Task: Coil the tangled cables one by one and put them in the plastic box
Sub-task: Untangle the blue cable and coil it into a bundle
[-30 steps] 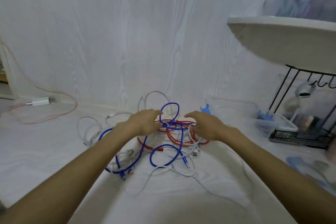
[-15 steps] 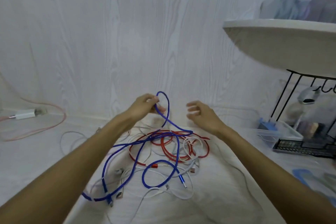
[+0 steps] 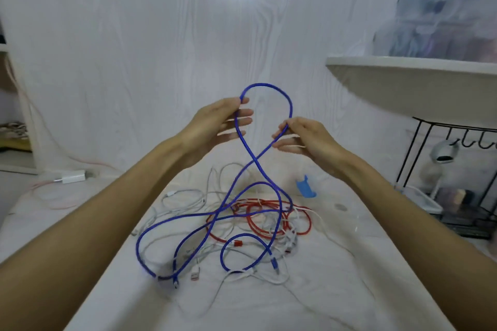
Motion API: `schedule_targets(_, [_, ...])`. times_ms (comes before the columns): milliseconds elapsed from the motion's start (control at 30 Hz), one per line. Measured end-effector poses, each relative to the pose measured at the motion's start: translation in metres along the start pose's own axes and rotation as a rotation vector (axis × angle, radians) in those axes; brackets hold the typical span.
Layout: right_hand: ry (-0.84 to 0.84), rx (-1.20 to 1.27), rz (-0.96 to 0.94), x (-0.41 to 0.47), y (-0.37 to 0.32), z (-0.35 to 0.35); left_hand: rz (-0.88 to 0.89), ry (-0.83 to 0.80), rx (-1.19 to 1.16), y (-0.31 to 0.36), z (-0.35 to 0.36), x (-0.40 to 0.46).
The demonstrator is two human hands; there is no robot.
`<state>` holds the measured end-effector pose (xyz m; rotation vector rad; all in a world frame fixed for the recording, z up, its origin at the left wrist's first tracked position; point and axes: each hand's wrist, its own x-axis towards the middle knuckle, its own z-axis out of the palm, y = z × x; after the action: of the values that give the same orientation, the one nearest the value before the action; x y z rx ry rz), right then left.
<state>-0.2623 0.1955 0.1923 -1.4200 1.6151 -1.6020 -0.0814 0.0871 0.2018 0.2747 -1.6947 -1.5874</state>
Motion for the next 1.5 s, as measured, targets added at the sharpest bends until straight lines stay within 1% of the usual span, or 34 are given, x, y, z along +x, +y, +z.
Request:
schedule_targets(67, [-0.001,0.092,0.029,-0.006,-0.011,-0.005,0.006,-0.086,0.067,-0.014,0.001,-0.013])
schedule_targets(100, [-0.016,0.121,0.057,-0.011,-0.016,-0.007,-0.010,-0.110,0.138,-0.022,0.001,-0.022])
schedule_targets(133, [-0.035,0.130,0.089,-0.019,-0.019,-0.009,-0.041,-0.126,0.246,-0.031,0.000,-0.031])
schedule_targets(200, [-0.078,0.058,0.134,-0.033,-0.020,-0.016,-0.147,-0.160,0.509,-0.052,-0.005,-0.045])
schedule_targets(233, [-0.105,0.007,0.135,-0.040,-0.019,-0.019,-0.214,-0.217,0.612,-0.061,-0.008,-0.052])
schedule_targets(300, [-0.141,-0.059,0.097,-0.051,-0.019,-0.026,-0.346,-0.384,0.729,-0.075,-0.011,-0.059])
schedule_targets(367, [-0.102,-0.073,0.032,-0.059,-0.025,-0.033,-0.404,-0.500,0.854,-0.083,-0.015,-0.063])
schedule_targets(400, [-0.054,-0.063,0.010,-0.061,-0.029,-0.038,-0.392,-0.508,0.944,-0.086,-0.018,-0.065])
schedule_targets(500, [0.079,0.027,0.005,-0.062,-0.039,-0.058,-0.364,-0.399,1.164,-0.096,-0.038,-0.070])
schedule_targets(533, [0.089,0.017,0.013,-0.064,-0.038,-0.065,-0.379,-0.377,1.206,-0.098,-0.047,-0.074])
schedule_targets(567, [0.084,-0.048,0.027,-0.066,-0.036,-0.071,-0.396,-0.363,1.225,-0.101,-0.055,-0.079])
schedule_targets(600, [0.070,-0.186,0.040,-0.069,-0.031,-0.078,-0.407,-0.341,1.226,-0.104,-0.061,-0.084])
schedule_targets(633, [0.048,-0.383,0.046,-0.072,-0.025,-0.085,-0.396,-0.300,1.204,-0.107,-0.065,-0.087])
schedule_targets(700, [-0.053,-0.795,0.087,-0.077,-0.008,-0.095,-0.354,-0.168,1.050,-0.107,-0.068,-0.091])
schedule_targets(733, [-0.125,-0.957,0.142,-0.079,0.000,-0.098,-0.334,-0.119,0.950,-0.105,-0.067,-0.091])
schedule_targets(800, [-0.229,-1.171,0.280,-0.079,0.012,-0.094,-0.315,-0.077,0.809,-0.097,-0.064,-0.088])
schedule_targets(833, [-0.233,-1.237,0.319,-0.077,0.015,-0.088,-0.318,-0.069,0.757,-0.091,-0.061,-0.086])
schedule_targets(867, [-0.202,-1.286,0.319,-0.073,0.016,-0.077,-0.323,-0.067,0.715,-0.085,-0.059,-0.083])
schedule_targets(900, [-0.162,-1.299,0.279,-0.069,0.016,-0.063,-0.326,-0.072,0.675,-0.080,-0.056,-0.081])
schedule_targets(933, [-0.140,-1.260,0.208,-0.064,0.017,-0.044,-0.322,-0.081,0.642,-0.074,-0.052,-0.079])
schedule_targets(967, [-0.158,-1.180,0.128,-0.059,0.018,-0.022,-0.308,-0.093,0.620,-0.070,-0.048,-0.077])
schedule_targets(1000, [-0.228,-1.101,0.060,-0.057,0.019,0.003,-0.285,-0.104,0.612,-0.065,-0.044,-0.074])
schedule_targets(1067, [-0.410,-1.030,0.019,-0.052,0.028,0.054,-0.233,-0.116,0.588,-0.057,-0.037,-0.071])
schedule_targets(1100, [-0.463,-1.027,0.021,-0.050,0.033,0.075,-0.216,-0.118,0.560,-0.054,-0.035,-0.070])
schedule_targets(1133, [-0.472,-1.018,0.005,-0.048,0.039,0.090,-0.210,-0.118,0.524,-0.052,-0.034,-0.070])
schedule_targets(1200, [-0.389,-0.898,-0.041,-0.045,0.043,0.102,-0.222,-0.107,0.458,-0.052,-0.038,-0.071])
schedule_targets(1233, [-0.309,-0.806,-0.060,-0.044,0.043,0.099,-0.243,-0.101,0.430,-0.054,-0.043,-0.072])
schedule_targets(1300, [-0.121,-0.670,-0.084,-0.040,0.042,0.079,-0.322,-0.110,0.413,-0.062,-0.053,-0.077])
schedule_targets(1333, [-0.082,-0.644,-0.083,-0.041,0.043,0.066,-0.383,-0.114,0.439,-0.068,-0.058,-0.081])
schedule_targets(1367, [-0.108,-0.680,-0.068,-0.043,0.045,0.052,-0.450,-0.110,0.479,-0.075,-0.061,-0.083])
schedule_targets(1433, [-0.313,-0.871,0.052,-0.054,0.053,0.034,-0.541,-0.094,0.591,-0.092,-0.062,-0.088])
schedule_targets(1467, [-0.439,-0.922,0.143,-0.060,0.058,0.031,-0.530,-0.098,0.690,-0.101,-0.060,-0.088])
schedule_targets(1500, [-0.544,-0.897,0.241,-0.064,0.061,0.031,-0.488,-0.115,0.797,-0.108,-0.059,-0.089])
